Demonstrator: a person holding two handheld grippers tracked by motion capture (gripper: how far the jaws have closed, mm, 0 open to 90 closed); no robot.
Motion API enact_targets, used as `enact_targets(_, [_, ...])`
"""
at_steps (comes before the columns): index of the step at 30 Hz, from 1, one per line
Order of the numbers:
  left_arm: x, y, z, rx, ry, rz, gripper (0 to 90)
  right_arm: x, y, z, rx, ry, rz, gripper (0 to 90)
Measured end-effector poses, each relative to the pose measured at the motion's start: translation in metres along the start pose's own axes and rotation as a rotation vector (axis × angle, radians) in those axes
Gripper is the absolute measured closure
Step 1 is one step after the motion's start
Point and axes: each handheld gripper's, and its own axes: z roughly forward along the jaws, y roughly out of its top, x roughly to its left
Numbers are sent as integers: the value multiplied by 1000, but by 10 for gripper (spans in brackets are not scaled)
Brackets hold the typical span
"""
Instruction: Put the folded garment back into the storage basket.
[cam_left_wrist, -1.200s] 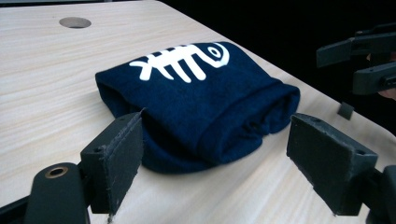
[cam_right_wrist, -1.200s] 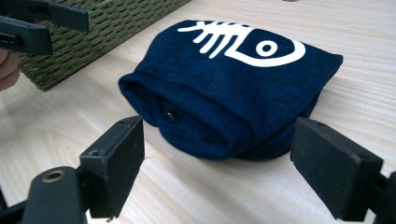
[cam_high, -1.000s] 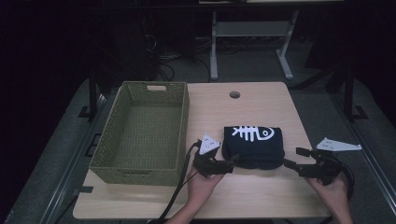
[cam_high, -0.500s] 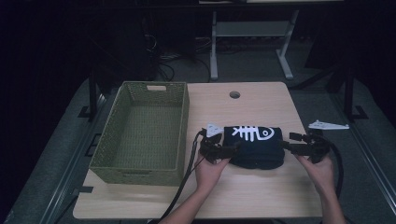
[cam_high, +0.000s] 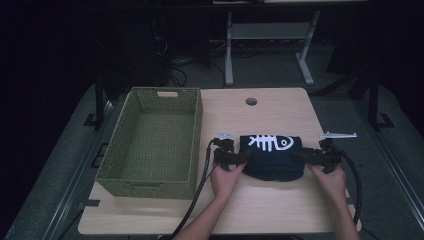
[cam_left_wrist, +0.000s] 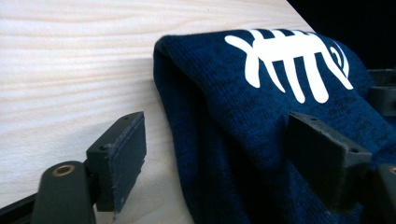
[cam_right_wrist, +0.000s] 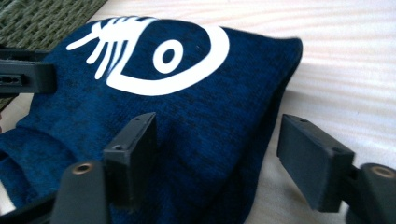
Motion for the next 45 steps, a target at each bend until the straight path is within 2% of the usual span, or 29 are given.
enact_targets(3, [1,-2,4,15,-2,-30,226,-3,-3,3,6,8,32,334])
enact_targets(5, [0,-4,6,20,-8,-30,247,-4,-7,6,3,13,58,366])
enact_targets(10, [-4,-5,8,19,-22,-29,304,-2,-8,6,4,3,61,435])
enact_targets(16, [-8,-4,11,27,-52,-39,455,5,-9,10,22,1,51,595])
enact_targets(17, [-8,-4,11,27,-55,-40,526,5,-9,10,25,18,59,631])
enact_targets(18, [-9,-3,12,24,-54,-38,526,5,-9,10,25,18,59,631])
enact_targets(20, [-10,-2,11,21,-55,-29,603,6,-10,7,19,33,62,679])
enact_targets(23, [-12,-1,10,16,-62,-15,655,9,-9,4,8,39,52,706])
enact_targets(25, [-13,1,7,9,-81,-21,668,13,-8,0,-4,49,50,712])
enact_targets(30, [-15,5,2,1,-93,-17,678,17,-7,-6,-22,62,51,721])
enact_targets(38, [-28,20,-15,-29,-117,30,684,22,-4,-20,-81,99,73,727])
enact_targets(39, [-29,22,-16,-34,-116,36,685,23,-3,-23,-102,121,85,729])
enact_targets(45, [-37,34,-29,-60,-123,58,685,29,4,-30,-117,122,76,732])
